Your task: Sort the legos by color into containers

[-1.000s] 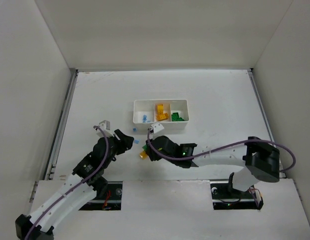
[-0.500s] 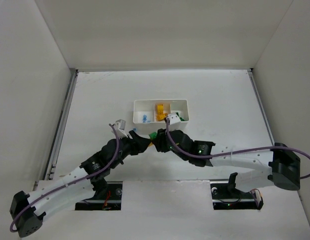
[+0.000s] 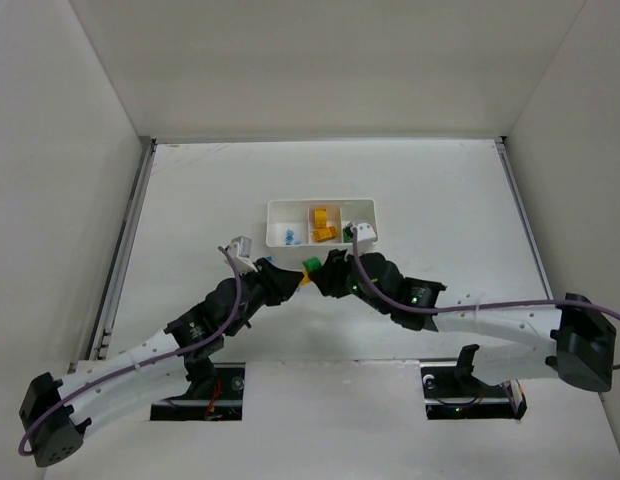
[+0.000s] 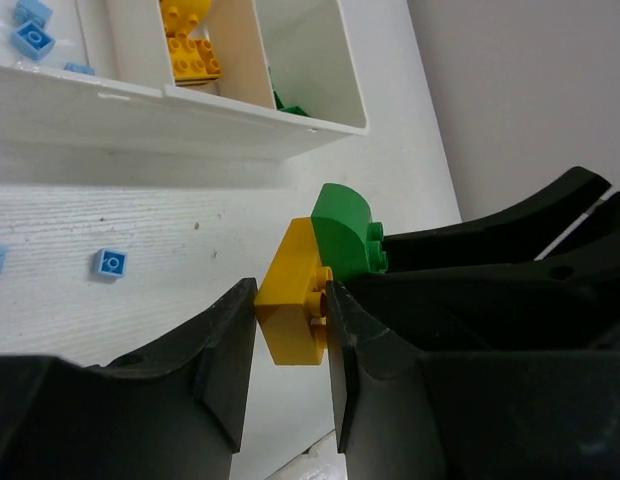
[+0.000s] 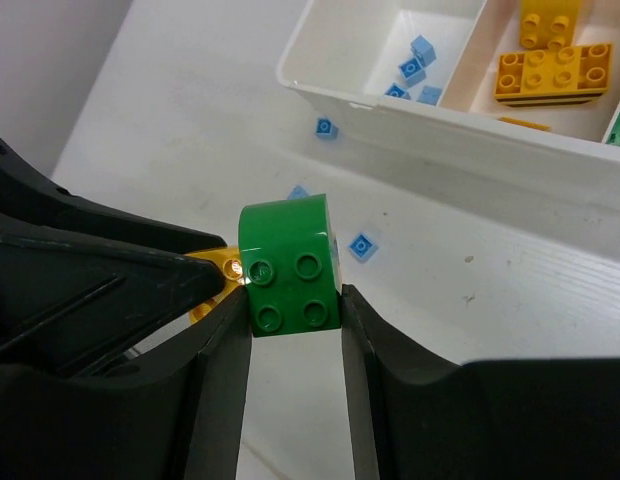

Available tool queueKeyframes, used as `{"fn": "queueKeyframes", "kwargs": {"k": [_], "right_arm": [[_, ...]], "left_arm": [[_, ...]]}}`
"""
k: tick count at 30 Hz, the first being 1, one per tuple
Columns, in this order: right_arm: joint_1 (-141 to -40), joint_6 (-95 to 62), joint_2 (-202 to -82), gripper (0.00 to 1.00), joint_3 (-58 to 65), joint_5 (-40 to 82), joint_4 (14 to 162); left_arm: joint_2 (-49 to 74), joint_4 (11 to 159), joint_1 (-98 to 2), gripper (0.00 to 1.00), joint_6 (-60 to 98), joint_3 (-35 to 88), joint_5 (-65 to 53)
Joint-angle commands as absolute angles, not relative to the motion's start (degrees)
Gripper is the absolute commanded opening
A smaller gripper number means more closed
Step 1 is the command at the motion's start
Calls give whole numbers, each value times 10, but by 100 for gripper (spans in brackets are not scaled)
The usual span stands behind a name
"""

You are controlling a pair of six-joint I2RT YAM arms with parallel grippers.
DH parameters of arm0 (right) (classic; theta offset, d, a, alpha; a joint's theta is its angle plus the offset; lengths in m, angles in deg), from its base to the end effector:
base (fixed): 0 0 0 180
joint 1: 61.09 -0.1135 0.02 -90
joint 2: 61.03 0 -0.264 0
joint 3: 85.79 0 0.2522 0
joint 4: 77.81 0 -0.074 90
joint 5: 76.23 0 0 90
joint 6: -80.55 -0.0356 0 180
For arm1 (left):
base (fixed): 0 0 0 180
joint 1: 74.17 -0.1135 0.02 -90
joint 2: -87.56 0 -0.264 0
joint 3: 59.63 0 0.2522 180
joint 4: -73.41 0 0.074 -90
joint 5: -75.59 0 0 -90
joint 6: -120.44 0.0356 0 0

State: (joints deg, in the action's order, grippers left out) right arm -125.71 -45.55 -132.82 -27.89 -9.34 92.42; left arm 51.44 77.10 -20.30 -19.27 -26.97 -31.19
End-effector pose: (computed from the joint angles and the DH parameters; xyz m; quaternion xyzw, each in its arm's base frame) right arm 0.1327 0.2471 0.2609 -0.0958 0.8218 0.3058 0.4711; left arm 0.1060 -0.1278 0.2404 -0.0696 0.7448 -0.4466 0.4908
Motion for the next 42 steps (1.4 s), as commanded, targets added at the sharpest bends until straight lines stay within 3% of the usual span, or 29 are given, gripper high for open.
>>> {"fn": "queueKeyframes", "kwargs": {"k": [1,8,15,19,24,29,42], "right_arm": [[-1211,-470,-1280,23,-304,-51,985],[-1081,-477,-1215,23,-340,30,1014],[-992,-418,-1322,24,-290,-20,991],[-988,-399,-1378,30,-258,-44,994],[-987,-381,-1403,52,-236,-78,999],[-989,-370,-1382,62,-244,-87,999],[-1002,-392,-1228,62,-363,-79,1025]], "left_arm": [[532,736,-210,13,-184,-257,-327],[519,728,-234,13,-177,-260,-316],[487,708,-251,14,-161,-235,-297],[469,703,-261,14,-145,-213,-289],[438,692,-275,15,-130,-188,-280],[392,671,-291,15,-117,-158,-267],[155,613,-333,16,-45,-31,-256]]}}
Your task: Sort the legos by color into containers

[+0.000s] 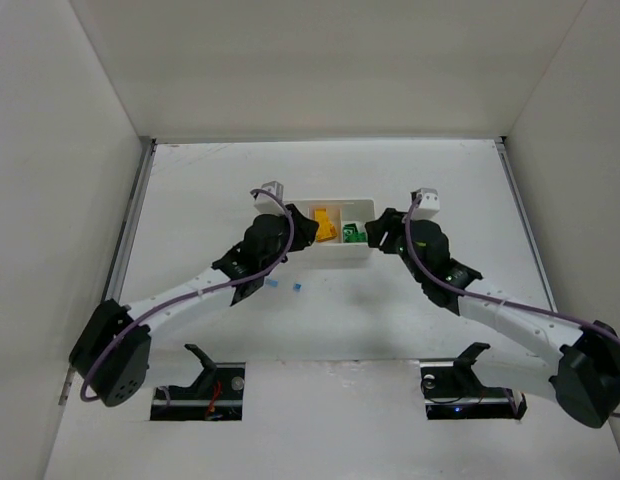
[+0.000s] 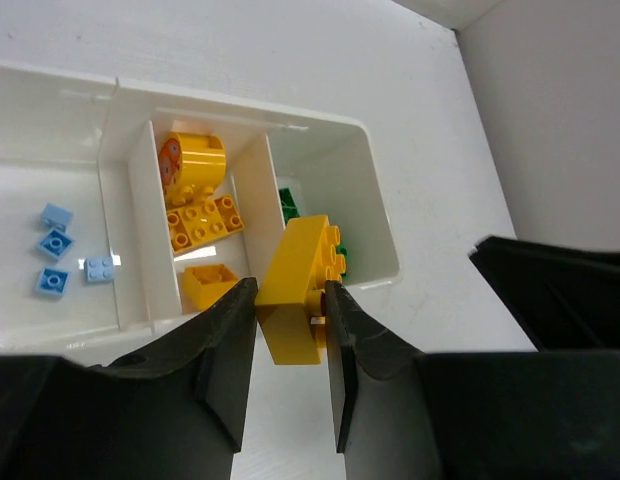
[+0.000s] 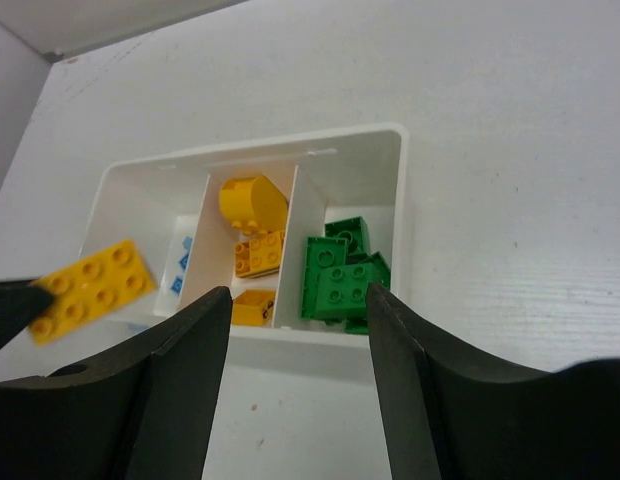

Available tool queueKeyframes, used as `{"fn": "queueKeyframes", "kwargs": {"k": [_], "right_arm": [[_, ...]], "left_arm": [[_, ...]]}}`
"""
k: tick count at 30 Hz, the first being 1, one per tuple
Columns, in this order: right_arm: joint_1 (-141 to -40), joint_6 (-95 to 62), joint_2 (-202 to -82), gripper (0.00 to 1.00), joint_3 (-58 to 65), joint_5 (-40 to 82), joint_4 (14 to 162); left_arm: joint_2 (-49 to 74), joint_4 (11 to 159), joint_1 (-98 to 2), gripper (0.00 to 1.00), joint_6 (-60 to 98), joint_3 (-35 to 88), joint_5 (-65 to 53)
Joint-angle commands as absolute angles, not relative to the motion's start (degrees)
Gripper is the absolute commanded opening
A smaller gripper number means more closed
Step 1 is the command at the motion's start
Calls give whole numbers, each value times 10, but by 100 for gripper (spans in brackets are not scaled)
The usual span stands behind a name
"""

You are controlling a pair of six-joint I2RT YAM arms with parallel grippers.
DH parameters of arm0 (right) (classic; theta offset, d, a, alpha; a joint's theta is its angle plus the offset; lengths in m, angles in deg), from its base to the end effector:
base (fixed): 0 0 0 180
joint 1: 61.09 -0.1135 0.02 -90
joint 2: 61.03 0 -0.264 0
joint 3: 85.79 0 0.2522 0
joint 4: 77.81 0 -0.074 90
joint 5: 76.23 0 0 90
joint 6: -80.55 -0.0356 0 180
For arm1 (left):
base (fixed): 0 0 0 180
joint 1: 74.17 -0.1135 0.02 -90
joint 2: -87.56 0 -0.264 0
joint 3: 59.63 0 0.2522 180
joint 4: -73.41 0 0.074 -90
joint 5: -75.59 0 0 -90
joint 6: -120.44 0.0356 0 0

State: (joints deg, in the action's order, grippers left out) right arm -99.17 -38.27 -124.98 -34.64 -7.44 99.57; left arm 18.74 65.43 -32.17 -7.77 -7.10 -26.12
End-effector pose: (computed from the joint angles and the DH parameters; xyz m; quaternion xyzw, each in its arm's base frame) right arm 0.2073 0.1461 0.2663 0.0480 0.7884 0.2061 0.5776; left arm 0.2088 -0.1782 0.2732 -0.0418 0.7543 -0.3601 0.5473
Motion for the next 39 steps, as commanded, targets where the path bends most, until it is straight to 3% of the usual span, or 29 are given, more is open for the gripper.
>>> {"fn": "queueKeyframes", "kwargs": {"k": [1,8,13,16,20,22,25,27,29,39], "right_arm": [[-1007,-393,-1222,62,-369,-78,1025],[-1043,-388,-1208,62,-380,-76,1025],[-1076,-383,-1235,59,-371,-76,1028],[-1109,-385,-1266,50,-361,-75,1038],[-1163,-396,-1326,31,-333,-78,1042],[-1191,-406,-1362,28,-316,-79,1039],[-1228,-416,-1424,33,-291,-86,1042],[-1244,-416,-1464,45,-271,-97,1043],[-1255,-412,-1504,51,-249,-103,1036],[-1264,-405,-1623,48,-171,-104,985]], "left_arm": [[135,613,-336,16,-41,-19,-255],[40,619,-347,23,-11,50,-250],[23,627,-350,46,-3,67,-252],[52,632,-355,54,2,51,-260],[128,649,-361,53,14,0,-285],[183,664,-363,51,14,-39,-305],[266,698,-364,47,4,-102,-337],[315,732,-364,47,-5,-139,-356],[354,765,-368,47,-23,-171,-372],[354,779,-429,45,-74,-249,-345]]}}
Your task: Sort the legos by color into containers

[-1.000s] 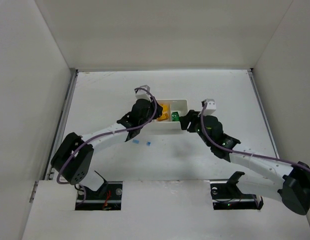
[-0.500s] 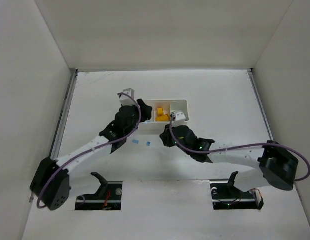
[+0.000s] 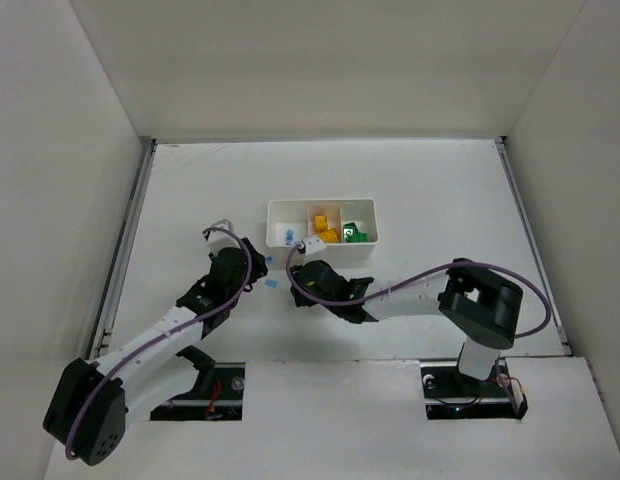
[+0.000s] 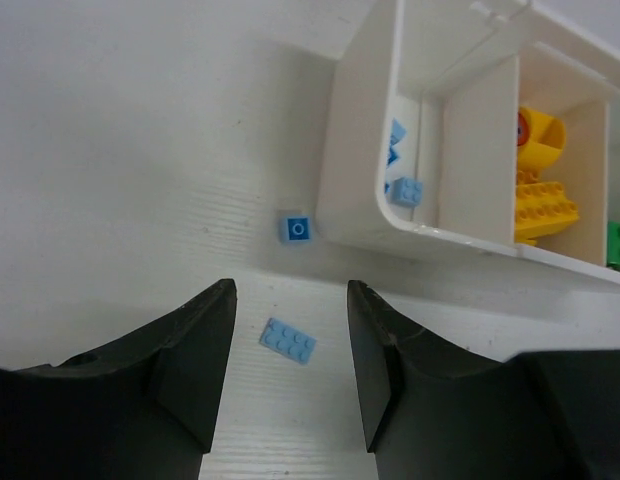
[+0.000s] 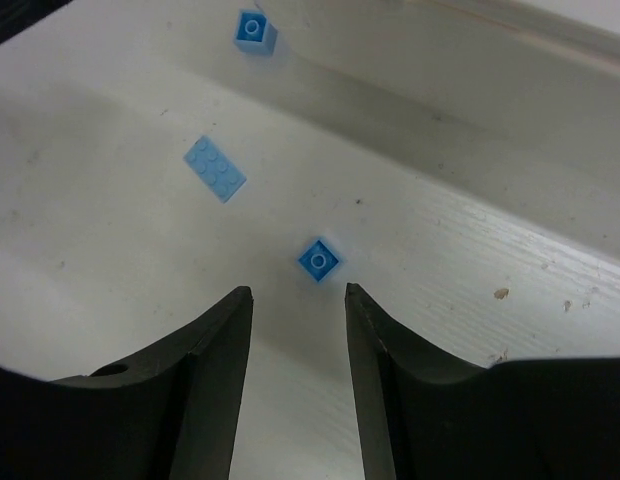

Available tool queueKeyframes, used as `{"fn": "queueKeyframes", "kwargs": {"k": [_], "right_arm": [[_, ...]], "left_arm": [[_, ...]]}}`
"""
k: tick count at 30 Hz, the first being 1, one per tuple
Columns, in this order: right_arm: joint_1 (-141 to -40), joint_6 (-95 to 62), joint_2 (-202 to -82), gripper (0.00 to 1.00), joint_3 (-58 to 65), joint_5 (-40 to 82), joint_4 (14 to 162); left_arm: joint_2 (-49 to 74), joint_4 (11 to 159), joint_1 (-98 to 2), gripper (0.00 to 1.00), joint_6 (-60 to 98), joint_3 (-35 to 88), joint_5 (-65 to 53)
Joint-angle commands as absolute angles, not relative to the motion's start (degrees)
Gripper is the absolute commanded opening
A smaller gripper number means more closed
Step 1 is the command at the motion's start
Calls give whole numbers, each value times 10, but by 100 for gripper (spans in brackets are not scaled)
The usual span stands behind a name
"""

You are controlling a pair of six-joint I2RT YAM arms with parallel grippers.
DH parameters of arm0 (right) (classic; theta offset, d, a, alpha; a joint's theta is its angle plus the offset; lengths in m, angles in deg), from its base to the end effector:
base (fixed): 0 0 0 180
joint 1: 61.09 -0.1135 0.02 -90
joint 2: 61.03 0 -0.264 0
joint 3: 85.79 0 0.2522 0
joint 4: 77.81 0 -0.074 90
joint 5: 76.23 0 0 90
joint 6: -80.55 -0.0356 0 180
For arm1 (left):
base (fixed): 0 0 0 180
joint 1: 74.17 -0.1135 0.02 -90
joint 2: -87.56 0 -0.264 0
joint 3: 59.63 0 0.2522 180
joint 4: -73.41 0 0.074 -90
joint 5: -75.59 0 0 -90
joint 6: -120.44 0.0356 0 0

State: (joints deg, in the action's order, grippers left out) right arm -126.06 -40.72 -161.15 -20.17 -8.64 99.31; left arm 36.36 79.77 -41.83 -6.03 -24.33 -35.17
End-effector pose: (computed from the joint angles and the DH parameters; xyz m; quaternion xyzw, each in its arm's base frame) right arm 0.1643 0.3197 0.1656 -0.1725 0.8665 0.2074 0.4199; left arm 0.1727 -0.0944 0.2095 -0.1298 0.8126 -0.1863 0.5368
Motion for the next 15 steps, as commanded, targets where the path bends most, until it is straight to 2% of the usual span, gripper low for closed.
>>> {"fn": "queueKeyframes", "kwargs": {"k": [1,15], "right_arm": [[-1263,-402,-1629,48,-166,-104,984],[-1253,-401,-1690,39,-109,-130,930]], "left_arm": [[348,772,-431,45,-74,-250,-342],[277,687,-449,45,-75,-264,-301]]}}
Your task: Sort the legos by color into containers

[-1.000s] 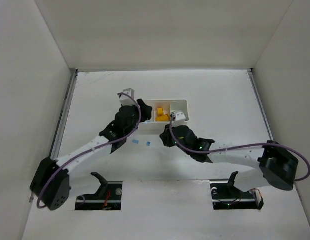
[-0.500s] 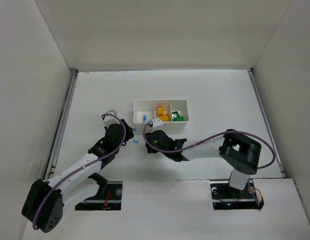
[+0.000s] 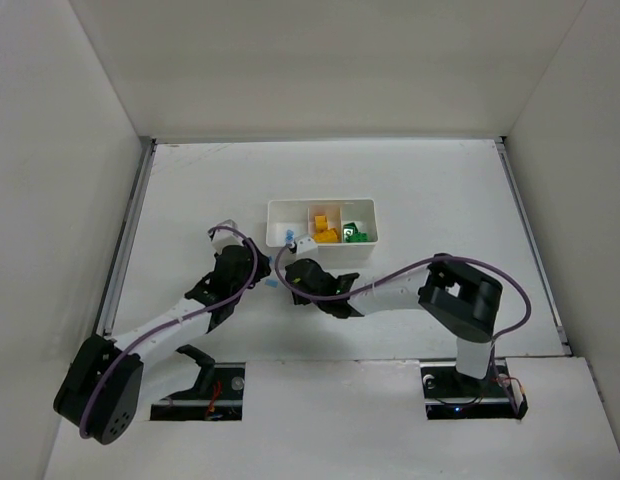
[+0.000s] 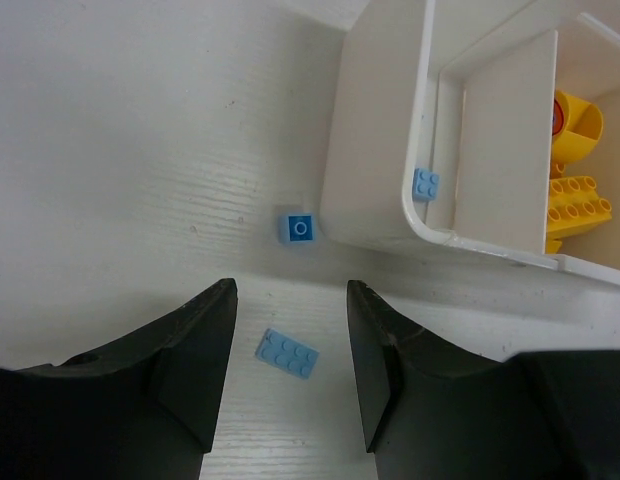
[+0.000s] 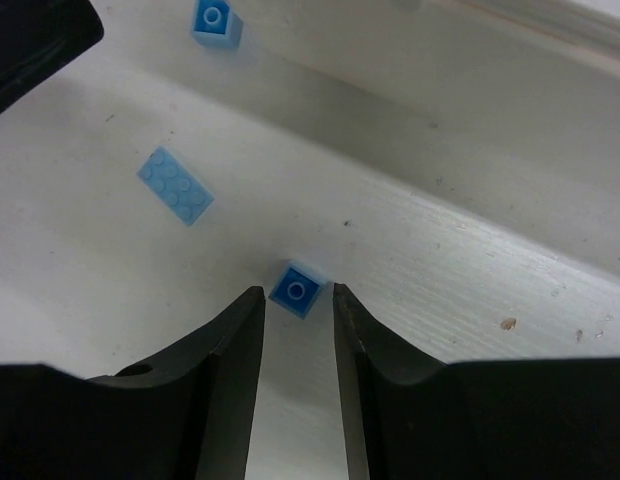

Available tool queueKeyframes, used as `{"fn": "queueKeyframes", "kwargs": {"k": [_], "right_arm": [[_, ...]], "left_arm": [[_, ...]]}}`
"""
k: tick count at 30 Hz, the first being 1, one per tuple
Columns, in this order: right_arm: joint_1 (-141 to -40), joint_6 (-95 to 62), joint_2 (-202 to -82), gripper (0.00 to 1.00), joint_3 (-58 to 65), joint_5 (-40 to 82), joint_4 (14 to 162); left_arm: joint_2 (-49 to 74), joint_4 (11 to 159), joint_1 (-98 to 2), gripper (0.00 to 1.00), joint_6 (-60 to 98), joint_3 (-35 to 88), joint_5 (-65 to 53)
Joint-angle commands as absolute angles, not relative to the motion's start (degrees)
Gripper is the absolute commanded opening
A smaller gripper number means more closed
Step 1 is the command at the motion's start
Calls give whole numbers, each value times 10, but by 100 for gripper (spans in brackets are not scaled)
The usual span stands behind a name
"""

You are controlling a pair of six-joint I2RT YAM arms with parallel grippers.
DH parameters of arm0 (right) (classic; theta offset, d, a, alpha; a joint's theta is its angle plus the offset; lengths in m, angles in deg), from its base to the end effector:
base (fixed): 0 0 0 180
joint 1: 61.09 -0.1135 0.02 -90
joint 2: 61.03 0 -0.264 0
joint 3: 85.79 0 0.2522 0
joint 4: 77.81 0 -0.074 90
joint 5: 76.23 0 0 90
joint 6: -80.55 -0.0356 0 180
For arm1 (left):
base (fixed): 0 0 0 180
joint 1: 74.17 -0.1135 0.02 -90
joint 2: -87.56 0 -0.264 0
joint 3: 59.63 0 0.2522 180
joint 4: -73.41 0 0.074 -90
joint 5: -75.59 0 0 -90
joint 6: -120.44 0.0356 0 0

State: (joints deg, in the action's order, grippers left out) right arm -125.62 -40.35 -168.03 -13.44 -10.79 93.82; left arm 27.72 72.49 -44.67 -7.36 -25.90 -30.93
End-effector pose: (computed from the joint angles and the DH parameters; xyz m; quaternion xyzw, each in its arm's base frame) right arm 0.1778 0.3389 0.1500 -0.1781 0.8824 0.1569 0.4064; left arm 0.1892 -0.0954 0.1847 -0.1373 0.8278 -0.1929 0.5087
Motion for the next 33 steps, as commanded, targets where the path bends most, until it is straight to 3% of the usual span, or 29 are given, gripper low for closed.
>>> {"fn": "queueKeyframes", "kwargs": {"k": [1,10,19,30,33], "right_arm": [[-1253,-401,-1693,39,-107,-132,930],[-1252,-403,-1684,17,-103,-158,923],[-1241,-341,-1519,18,-112,-148,938],[-1166,-302,-1636,20,35,-98,938],[-1157,-305,-1660,25,57,-93,936]], "left_arm": [[277,686,-449,45,-74,-264,-301],[250,674,-444,43,-62,-257,-294],[209,658,-449,39,-58,-245,-298],[136,616,-438,38,-39,-206,-299],[129,616,-440,38,-38,-201,-302]]}}
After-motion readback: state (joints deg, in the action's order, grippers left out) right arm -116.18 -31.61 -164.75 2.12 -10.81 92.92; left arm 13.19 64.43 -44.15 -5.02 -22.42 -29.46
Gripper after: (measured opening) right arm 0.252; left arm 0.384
